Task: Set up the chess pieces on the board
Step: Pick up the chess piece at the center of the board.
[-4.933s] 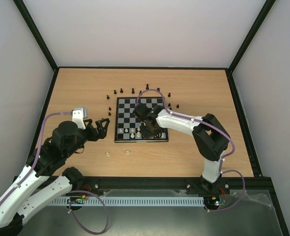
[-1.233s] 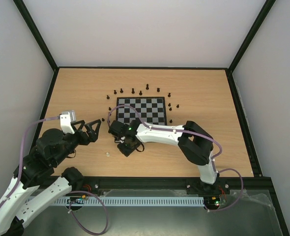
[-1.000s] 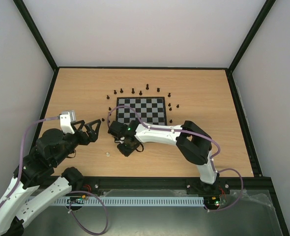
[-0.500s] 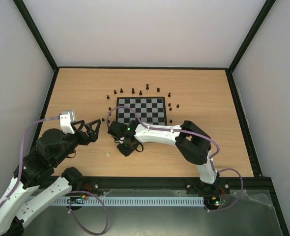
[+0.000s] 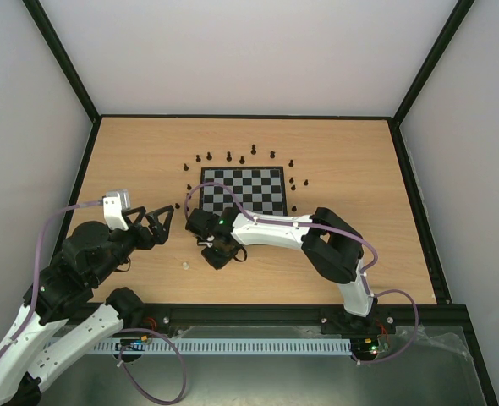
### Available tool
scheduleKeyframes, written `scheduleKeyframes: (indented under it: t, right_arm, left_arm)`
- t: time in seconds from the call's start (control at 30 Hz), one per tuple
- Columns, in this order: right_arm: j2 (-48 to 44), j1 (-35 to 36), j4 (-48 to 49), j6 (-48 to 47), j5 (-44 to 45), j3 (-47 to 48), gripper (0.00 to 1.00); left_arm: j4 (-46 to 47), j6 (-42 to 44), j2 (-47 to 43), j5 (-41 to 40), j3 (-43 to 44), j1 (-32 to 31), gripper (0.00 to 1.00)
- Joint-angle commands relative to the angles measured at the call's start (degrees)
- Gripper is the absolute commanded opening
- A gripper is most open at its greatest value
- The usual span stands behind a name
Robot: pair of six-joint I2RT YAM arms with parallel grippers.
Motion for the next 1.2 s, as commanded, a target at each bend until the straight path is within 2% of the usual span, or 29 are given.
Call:
scheduleKeyframes:
  t: [0.0, 0.17, 0.7, 0.73, 0.87, 1.17]
  right_arm:
    - [0.4, 0.3, -3.6, 1.4, 1.1, 1.1, 0.16]
    - [0.0, 0.3, -3.6, 2.3, 1.2, 0.5, 0.19]
    - [-1.1, 0.5, -4.3, 3.8, 0.9, -1.4, 0.18]
    - [-1.1, 0.4, -4.3, 3.8, 0.8, -1.5, 0.17]
    - [-1.4, 0.4, -4.4, 4.1, 0.9, -1.7, 0.02]
    - [-1.3, 0.3, -6.6, 7.4, 4.7, 3.1, 0.02]
  left_arm:
    - [0.1, 0.1, -0.2, 0.0, 0.0, 0.3, 0.99]
    - [0.1, 0.3, -0.1, 0.3, -0.1, 0.3, 0.99]
    - [0.7, 0.5, -0.1, 0.9, -0.6, 0.3, 0.99]
    - [0.7, 0.5, 0.0, 0.9, -0.6, 0.3, 0.99]
    - [0.7, 0.5, -0.1, 0.9, -0.5, 0.3, 0.99]
    - [0.7, 1.1, -0.3, 1.4, 1.2, 0.3, 0.99]
